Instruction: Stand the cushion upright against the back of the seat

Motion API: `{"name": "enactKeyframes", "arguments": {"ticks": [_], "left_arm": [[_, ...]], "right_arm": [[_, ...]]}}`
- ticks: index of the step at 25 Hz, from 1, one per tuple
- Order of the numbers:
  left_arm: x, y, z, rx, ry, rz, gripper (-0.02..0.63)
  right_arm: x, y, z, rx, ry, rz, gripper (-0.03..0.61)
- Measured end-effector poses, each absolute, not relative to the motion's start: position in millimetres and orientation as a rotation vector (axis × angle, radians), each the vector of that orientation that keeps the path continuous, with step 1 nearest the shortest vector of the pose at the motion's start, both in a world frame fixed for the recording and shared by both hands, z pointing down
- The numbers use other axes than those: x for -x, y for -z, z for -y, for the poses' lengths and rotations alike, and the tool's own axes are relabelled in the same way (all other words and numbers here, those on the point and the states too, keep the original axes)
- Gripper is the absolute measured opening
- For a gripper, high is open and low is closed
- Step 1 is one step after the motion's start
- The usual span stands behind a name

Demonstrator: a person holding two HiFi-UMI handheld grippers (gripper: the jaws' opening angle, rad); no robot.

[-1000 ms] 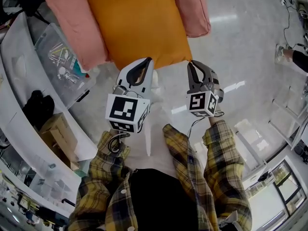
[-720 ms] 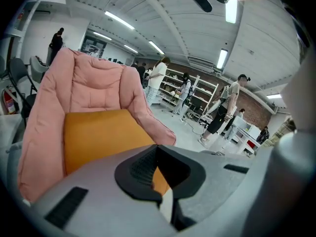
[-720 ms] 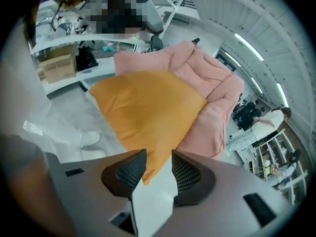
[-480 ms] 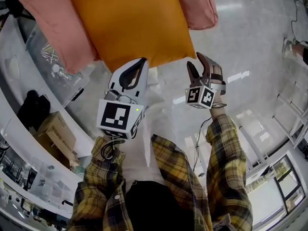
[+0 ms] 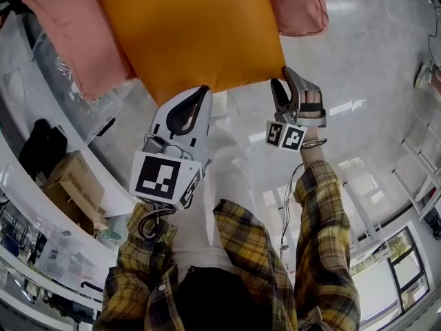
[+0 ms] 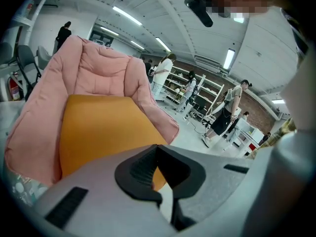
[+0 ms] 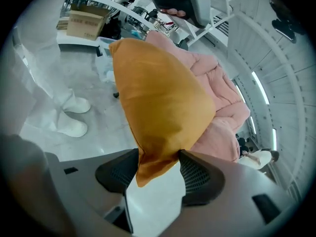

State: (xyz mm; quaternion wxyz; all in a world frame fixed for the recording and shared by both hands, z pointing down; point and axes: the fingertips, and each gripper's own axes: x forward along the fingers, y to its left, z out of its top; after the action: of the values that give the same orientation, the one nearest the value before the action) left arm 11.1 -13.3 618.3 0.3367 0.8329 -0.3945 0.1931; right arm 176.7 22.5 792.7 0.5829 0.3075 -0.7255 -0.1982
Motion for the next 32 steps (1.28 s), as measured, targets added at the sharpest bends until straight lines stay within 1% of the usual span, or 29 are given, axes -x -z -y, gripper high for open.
{"name": "enactKeyframes", "arguments": {"ticks": [6,12,13,14,17,21,24,32], "left_arm": [[-13.5,-627.6,7.1,-2.156,-0.510,1.034,0.003],[-17.3,-624.4,6.1,-2.154,-0.494,1.043,0.003],[-18.1,-623.0,6.6,-2.154,-0.491,1.045,0.003],[-18.7,-621.4,7.3,-2.155,-0.487,1.047,0.003],[-19.7,-616.0,9.6,-2.157,-0.480,1.052,0.003],[-19.5,-608.7,12.0,-2.162,-0.471,1.061,0.003],[-19.5,-605.5,14.1,-2.161,-0.463,1.074,0.003],[-4.8,-580.6,11.8,-2.154,-0.425,1.116,0.003]], "right_arm": [[-169.5,-804.5,-6.6,-0.754,0.475,1.678,0.250],[-164.7,-802.2,1.0,-0.737,0.338,1.706,0.246],[-164.0,-801.6,1.6,-0.730,0.315,1.718,0.237],[-162.7,-801.2,2.0,-0.721,0.296,1.729,0.214],[-157.7,-799.2,0.4,-0.696,0.243,1.756,0.127],[-153.3,-792.8,-0.5,-0.687,0.171,1.796,0.070],[-153.7,-788.4,0.7,-0.681,0.112,1.824,0.054],[-138.5,-747.9,-4.3,-0.647,-0.026,1.847,0.048]]}}
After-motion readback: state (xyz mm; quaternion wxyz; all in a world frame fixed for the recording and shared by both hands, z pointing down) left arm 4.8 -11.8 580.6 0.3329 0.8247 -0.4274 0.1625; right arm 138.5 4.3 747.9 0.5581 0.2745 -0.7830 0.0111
